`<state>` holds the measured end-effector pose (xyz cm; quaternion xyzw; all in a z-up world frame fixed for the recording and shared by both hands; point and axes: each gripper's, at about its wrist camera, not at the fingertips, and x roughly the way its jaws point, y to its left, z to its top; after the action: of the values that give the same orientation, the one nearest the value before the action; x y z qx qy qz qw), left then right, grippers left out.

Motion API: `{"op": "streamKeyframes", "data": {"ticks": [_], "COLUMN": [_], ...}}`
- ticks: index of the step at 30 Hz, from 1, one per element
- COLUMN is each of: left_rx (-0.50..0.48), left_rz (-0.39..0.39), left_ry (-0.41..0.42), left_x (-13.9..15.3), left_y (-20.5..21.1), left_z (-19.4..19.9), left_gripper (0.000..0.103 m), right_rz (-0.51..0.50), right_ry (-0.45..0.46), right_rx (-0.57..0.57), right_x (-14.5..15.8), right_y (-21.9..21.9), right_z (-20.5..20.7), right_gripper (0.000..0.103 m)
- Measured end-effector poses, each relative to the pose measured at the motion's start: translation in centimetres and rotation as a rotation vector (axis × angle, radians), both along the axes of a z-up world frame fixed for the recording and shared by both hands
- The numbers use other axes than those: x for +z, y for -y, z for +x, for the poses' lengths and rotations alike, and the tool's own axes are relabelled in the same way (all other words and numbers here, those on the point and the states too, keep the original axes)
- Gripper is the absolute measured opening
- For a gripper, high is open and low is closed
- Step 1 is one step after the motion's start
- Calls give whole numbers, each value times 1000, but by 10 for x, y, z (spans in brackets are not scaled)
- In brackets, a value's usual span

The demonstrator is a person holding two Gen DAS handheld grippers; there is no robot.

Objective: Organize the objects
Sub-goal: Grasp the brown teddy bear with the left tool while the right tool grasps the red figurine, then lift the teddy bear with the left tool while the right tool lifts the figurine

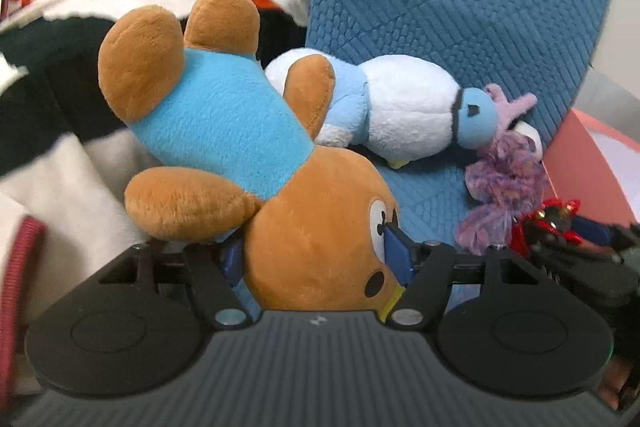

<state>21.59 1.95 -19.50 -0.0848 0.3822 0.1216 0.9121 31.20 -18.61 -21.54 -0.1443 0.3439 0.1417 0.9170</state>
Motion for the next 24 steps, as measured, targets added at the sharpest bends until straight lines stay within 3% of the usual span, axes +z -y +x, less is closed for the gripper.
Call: {"op": "streamKeyframes", "data": {"ticks": [9, 16, 20, 24], "left_rx": [-126, -227, -215, -187], "left_rz": [90, 60, 32, 11], "left_ry": [-76, -185, -180, -112], "left_x": [19, 3, -8, -8], "left_y": [29, 48, 50, 48], "left_z": [-33, -31, -27, -24], "left_gripper": [73, 74, 74, 81], "right_rz": [55, 114, 157, 170], "right_ry": [-69, -147, -184, -184], "right_rx": [51, 68, 71, 65], "right_x": [7, 13, 15, 14], "right_y": [6, 19, 25, 26], "right_z": [-22, -45, -51, -51], "right_gripper": [53, 52, 52, 52]}}
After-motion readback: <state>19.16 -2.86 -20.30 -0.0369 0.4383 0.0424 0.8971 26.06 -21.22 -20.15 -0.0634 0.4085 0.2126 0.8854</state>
